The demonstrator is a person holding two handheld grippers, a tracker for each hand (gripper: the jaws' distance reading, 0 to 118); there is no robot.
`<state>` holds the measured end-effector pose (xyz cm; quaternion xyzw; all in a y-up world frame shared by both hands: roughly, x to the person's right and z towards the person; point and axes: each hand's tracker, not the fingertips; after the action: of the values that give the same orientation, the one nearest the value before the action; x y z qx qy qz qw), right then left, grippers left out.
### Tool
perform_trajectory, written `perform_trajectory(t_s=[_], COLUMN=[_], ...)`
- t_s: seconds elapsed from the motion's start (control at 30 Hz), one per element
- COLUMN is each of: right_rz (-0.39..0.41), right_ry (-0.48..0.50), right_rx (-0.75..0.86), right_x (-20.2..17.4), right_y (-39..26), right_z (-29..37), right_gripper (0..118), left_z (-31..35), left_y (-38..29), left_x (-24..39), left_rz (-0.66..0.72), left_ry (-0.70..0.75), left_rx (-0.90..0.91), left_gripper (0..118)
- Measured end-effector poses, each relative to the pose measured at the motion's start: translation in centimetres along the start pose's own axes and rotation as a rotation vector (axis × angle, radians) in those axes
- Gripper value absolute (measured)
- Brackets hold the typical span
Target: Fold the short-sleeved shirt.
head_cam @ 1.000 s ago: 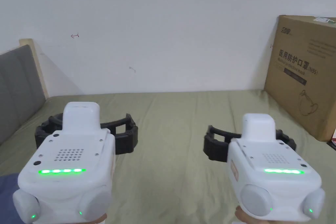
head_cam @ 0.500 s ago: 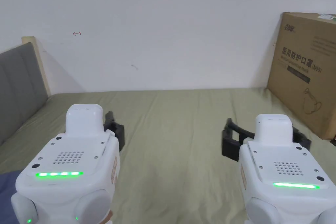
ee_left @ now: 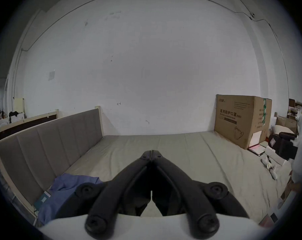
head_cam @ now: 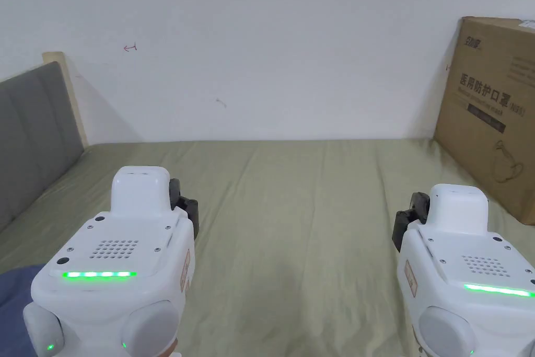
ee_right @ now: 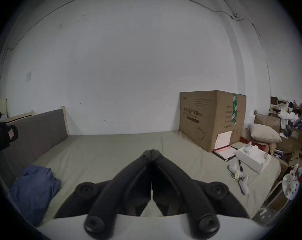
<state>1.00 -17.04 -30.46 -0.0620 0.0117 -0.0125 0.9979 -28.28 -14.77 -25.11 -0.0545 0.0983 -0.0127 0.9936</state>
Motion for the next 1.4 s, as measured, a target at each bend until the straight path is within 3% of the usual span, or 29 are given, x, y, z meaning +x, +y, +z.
perform_trajectory(t_s=[0.17,0.5,0.7,0.87,0.9,1.0,1.03,1.07,1.23,1.4], right_rz=[0.052,0.066,0.100,0.095,0.091,0.083,0.083,0.087,0.108,0.101], right_ry=[0.126,0.443,0.507,0.519,0.518,0.513,0.505,0.498,0.457,0.430], right_rx=[-0.002,-0.072,-0.103,-0.155,-0.168,-0.211,-0.216,-0.226,-0.307,-0.379], right_x=[-3.6,-15.3,-19.2,-19.9,-19.9,-19.8,-19.7,-19.6,-19.1,-18.0], right_y=[0.5,-0.6,-1.9,-3.1,-3.3,-4.1,-4.4,-4.7,-6.7,-8.8], right_z=[-0.5,-0.9,-1.3,-2.3,-2.6,-3.3,-3.6,-4.0,-6.1,-8.1], right_gripper=[0,0,0,0,0,0,0,0,0,0], left_z=[1.2,6.0,6.0,2.6,1.5,-2.7,-4.1,-5.1,-11.5,-14.6], left_y=[0.2,-0.5,-1.9,-4.8,-5.5,-8.7,-10.1,-11.2,-16.8,-21.9], left_x=[-2.5,-12.6,-16.0,-19.2,-19.8,-22.1,-22.9,-23.3,-24.7,-24.8], left_rz=[-0.014,0.008,0.005,0.110,0.133,0.222,0.267,0.286,0.228,0.318], left_ry=[0.087,0.384,0.454,0.432,0.433,0.377,0.360,0.352,0.369,0.369], left_rx=[0.010,-0.043,-0.111,-0.257,-0.297,-0.483,-0.501,-0.522,-0.728,-0.852], left_gripper=[0,0,0,0,16,99,111,116,116,113])
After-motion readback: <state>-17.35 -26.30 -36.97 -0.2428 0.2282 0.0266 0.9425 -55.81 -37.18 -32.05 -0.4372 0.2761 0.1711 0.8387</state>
